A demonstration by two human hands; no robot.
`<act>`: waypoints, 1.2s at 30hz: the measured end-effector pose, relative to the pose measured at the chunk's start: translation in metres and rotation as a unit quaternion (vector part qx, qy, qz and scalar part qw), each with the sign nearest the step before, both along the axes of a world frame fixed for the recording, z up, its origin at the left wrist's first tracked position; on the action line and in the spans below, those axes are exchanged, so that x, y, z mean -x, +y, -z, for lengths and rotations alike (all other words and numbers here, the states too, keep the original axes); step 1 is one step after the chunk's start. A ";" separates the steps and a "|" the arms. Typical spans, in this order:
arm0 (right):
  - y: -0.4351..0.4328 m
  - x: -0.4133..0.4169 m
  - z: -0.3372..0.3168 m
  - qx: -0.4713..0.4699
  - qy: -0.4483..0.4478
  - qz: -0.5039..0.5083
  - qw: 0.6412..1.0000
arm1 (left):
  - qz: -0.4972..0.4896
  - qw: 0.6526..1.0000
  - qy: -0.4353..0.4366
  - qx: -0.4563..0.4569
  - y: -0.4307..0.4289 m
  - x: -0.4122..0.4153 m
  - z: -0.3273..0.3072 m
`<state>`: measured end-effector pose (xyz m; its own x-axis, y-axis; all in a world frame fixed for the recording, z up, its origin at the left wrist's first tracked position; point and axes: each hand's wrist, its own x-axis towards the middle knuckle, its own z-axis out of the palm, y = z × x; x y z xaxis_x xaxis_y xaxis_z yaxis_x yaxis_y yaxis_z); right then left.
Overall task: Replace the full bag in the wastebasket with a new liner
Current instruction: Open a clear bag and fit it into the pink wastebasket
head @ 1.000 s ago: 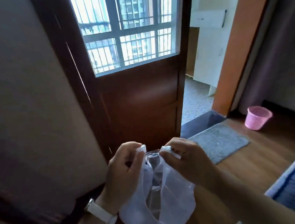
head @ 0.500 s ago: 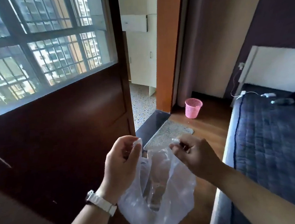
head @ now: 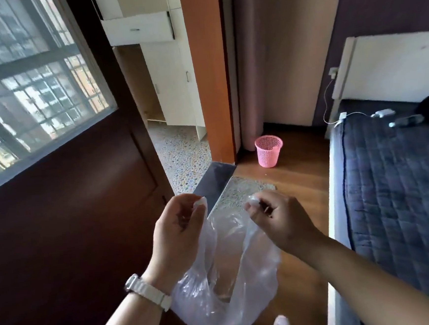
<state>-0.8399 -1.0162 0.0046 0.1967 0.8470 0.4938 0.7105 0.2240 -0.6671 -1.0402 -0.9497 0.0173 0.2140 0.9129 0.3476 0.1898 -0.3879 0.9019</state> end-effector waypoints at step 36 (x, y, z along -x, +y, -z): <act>0.277 -0.530 0.003 0.103 -0.012 0.265 0.959 | 0.284 0.957 0.007 0.050 0.368 -0.601 0.021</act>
<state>-0.3100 -0.7387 0.0017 0.6172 0.7107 0.3376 0.7042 -0.3077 -0.6398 -0.4391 -0.5818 -0.0040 0.6906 0.6757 0.2580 -0.0136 -0.3445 0.9387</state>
